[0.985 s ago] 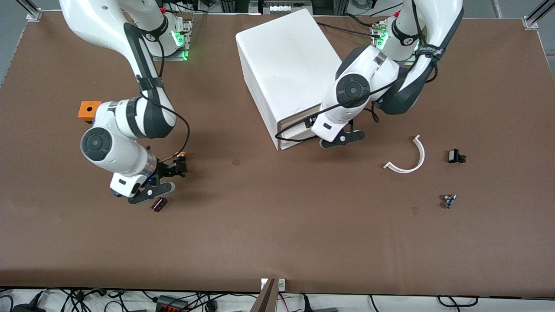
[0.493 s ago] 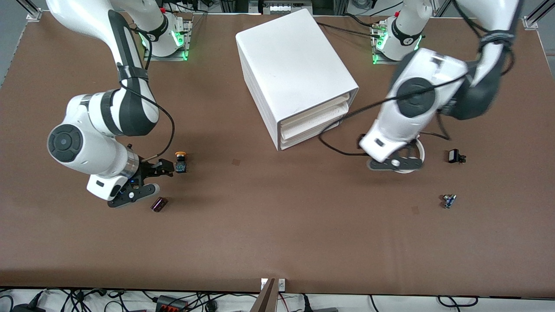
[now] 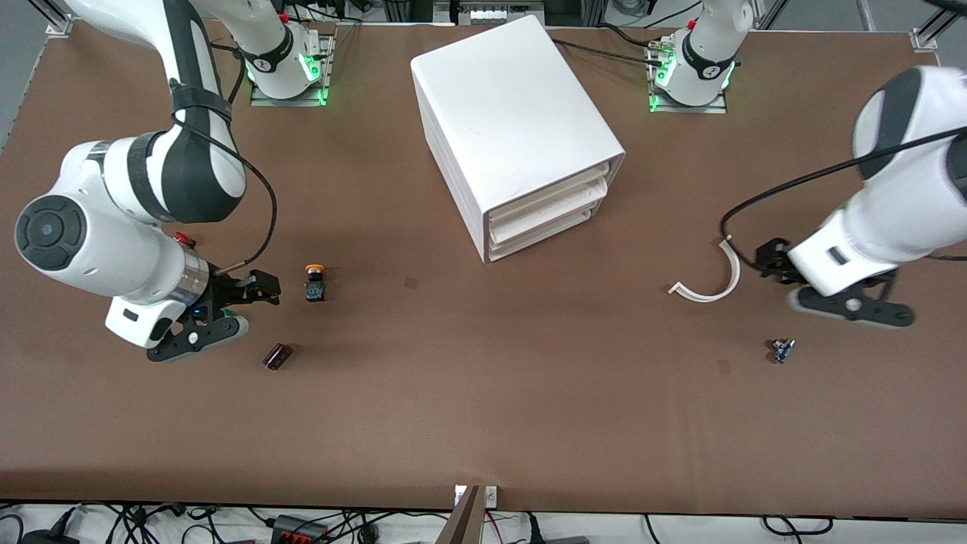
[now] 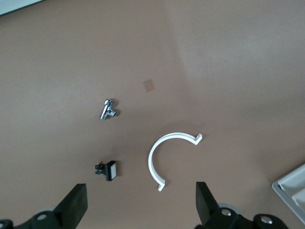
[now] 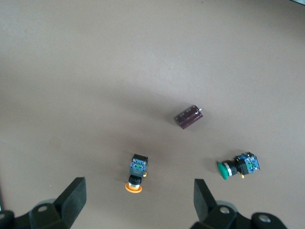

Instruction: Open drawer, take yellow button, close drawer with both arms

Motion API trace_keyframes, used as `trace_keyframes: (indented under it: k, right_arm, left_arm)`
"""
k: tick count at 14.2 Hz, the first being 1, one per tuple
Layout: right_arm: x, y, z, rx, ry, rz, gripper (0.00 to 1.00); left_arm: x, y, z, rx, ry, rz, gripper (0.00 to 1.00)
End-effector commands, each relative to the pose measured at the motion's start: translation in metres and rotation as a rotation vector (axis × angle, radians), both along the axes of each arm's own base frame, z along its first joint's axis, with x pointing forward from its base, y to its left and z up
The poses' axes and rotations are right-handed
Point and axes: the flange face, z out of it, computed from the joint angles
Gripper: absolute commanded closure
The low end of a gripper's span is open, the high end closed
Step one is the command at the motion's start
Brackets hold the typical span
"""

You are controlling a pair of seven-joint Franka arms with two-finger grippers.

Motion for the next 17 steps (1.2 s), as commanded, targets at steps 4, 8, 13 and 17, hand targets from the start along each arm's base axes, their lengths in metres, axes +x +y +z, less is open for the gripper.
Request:
trace_keyframes:
  k: [4,8,13,17]
  right_arm:
    - [-0.019,-0.017,0.070,0.022,0.022,-0.254,0.00]
    - [-0.040,-0.059,0.103,-0.023,0.076,-0.372,0.00]
    - [-0.049,-0.146,0.139,0.017,0.021,-0.450,0.00]
    - [-0.058,-0.168,0.160,-0.015,-0.056,-0.453,0.00]
  left_arm:
    - [-0.087,0.031,0.031,-0.093,-0.030,0.003,0.00]
    - [-0.102,0.047,0.022,-0.152,-0.032,0.065,0.00]
    - [-0.098,0.052,0.035,-0.108,-0.085,0.054,0.00]
    - [-0.091,0.048,0.048,-0.103,-0.083,0.043,0.00]
